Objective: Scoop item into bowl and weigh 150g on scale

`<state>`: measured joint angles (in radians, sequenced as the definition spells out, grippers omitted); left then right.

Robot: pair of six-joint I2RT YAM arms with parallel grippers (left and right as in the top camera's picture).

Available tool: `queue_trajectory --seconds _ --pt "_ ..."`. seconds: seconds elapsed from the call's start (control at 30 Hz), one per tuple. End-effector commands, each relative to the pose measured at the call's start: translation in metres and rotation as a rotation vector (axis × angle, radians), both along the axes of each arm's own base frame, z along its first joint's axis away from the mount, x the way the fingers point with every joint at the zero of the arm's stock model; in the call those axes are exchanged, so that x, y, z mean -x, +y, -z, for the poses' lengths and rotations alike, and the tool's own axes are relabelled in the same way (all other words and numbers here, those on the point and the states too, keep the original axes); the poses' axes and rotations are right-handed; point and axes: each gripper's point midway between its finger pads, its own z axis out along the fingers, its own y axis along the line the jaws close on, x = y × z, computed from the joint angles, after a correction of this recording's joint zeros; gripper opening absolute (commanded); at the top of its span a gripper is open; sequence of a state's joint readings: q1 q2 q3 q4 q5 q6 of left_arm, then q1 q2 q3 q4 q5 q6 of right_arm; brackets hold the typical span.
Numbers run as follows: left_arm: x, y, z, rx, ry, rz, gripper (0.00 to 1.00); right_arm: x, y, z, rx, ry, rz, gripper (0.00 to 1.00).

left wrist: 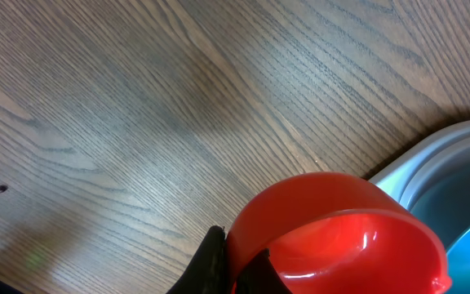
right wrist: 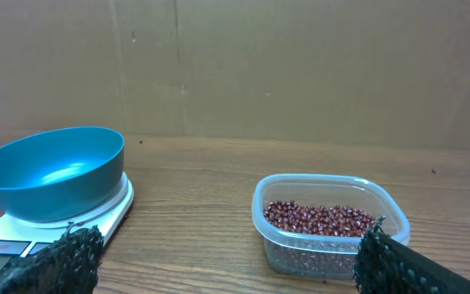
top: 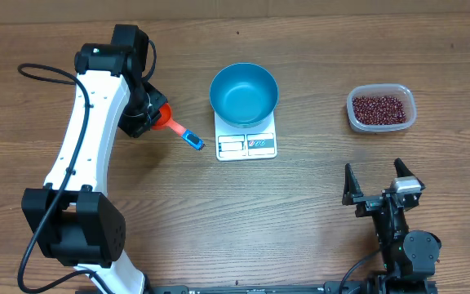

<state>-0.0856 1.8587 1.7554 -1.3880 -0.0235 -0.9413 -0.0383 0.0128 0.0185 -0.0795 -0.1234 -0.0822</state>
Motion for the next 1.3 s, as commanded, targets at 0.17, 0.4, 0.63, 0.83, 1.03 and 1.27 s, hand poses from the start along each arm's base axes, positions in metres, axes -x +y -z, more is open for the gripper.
queue_trajectory --seconds 0.17,0.4,0.63,0.83,1.03,1.27 --pt "-0.004 0.002 -0.0145 -0.024 -0.049 -0.012 0.05 -0.0001 -0.0004 0.0017 0.001 -0.005 0.004 1.0" --pt "-0.0038 0.0031 -0.0138 -0.03 -0.048 -0.013 0.04 -0.0001 -0.0004 0.0018 0.001 -0.004 0.004 1.0" --pt "-0.0035 0.0032 -0.0136 -0.031 -0.047 -0.013 0.04 -0.0001 -0.0004 0.0017 0.001 -0.005 0.004 1.0" --pt "-0.0035 0.0032 -0.0136 -0.031 -0.047 -0.013 0.04 -0.0001 -0.0004 0.0018 0.001 -0.004 0.004 1.0" --pt "-0.0035 0.0032 -0.0136 -0.031 -0.047 -0.013 0.04 -0.0001 -0.0004 0.0018 0.001 -0.004 0.004 1.0" --pt "-0.0035 0.0032 -0.0136 -0.031 -0.047 -0.013 0.04 -0.0001 -0.0004 0.0017 0.001 -0.005 0.004 1.0"
